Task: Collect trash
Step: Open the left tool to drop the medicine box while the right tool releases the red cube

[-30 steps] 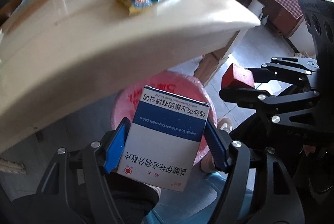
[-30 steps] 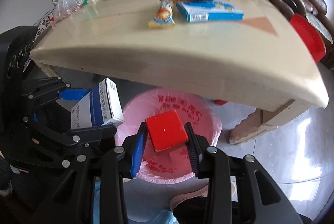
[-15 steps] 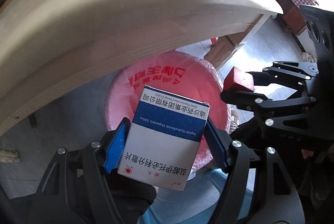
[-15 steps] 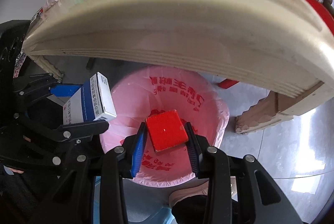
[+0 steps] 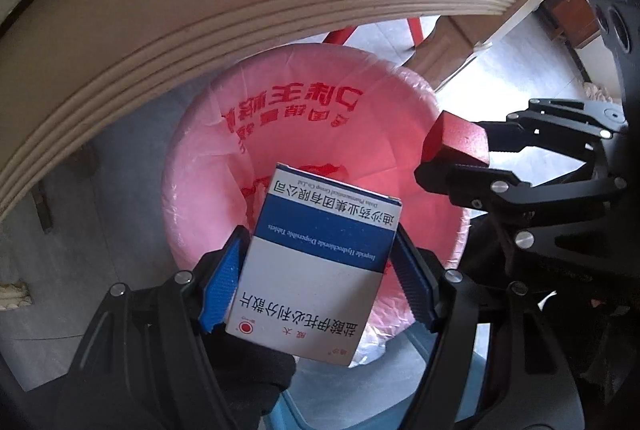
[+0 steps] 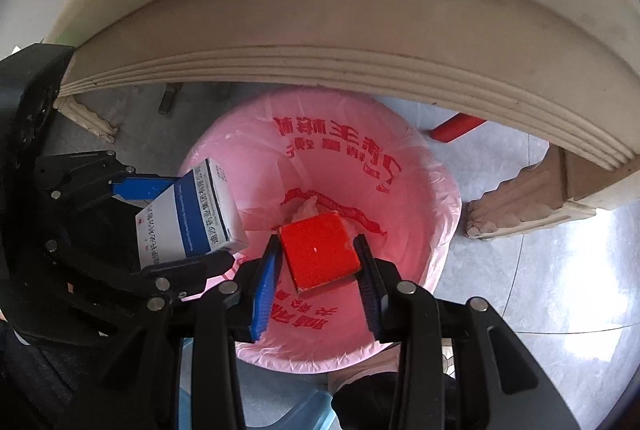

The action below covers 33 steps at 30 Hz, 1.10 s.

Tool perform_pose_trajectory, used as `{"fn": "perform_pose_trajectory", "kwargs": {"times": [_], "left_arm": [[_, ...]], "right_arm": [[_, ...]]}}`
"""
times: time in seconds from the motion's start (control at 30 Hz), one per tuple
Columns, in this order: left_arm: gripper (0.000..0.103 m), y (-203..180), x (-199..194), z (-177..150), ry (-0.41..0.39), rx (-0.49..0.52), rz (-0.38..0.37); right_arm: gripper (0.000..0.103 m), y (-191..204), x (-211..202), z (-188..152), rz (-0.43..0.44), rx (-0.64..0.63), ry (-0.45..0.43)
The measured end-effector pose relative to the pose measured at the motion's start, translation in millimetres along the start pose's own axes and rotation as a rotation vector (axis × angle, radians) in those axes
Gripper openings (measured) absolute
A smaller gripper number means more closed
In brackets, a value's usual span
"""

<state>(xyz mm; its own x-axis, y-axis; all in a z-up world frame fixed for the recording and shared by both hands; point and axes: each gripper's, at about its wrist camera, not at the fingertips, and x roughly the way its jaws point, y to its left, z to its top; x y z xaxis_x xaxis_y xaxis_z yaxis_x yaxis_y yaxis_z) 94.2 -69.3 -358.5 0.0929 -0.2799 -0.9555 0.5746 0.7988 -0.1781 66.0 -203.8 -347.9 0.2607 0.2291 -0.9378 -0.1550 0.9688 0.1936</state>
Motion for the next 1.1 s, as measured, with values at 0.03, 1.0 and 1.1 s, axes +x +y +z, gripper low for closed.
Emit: {"fn": "perform_pose_trajectory", "kwargs": {"times": [0.03,1.0,1.1], "left_arm": [[0.07,-1,2,0,0.002,0.005,-0.005],[0.083,2,19,5,0.034,-0.017,0.052],[0.083,1,14,5,0.022,-0.014,0.052]], "right_arm": [[0.036,-1,3,1,-0.002,0.001,0.005],[0.081,-15,2,11,0.013,0.036,-0.035],[0.081,-16,-2,12,0.02,0.043,-0.043]]}}
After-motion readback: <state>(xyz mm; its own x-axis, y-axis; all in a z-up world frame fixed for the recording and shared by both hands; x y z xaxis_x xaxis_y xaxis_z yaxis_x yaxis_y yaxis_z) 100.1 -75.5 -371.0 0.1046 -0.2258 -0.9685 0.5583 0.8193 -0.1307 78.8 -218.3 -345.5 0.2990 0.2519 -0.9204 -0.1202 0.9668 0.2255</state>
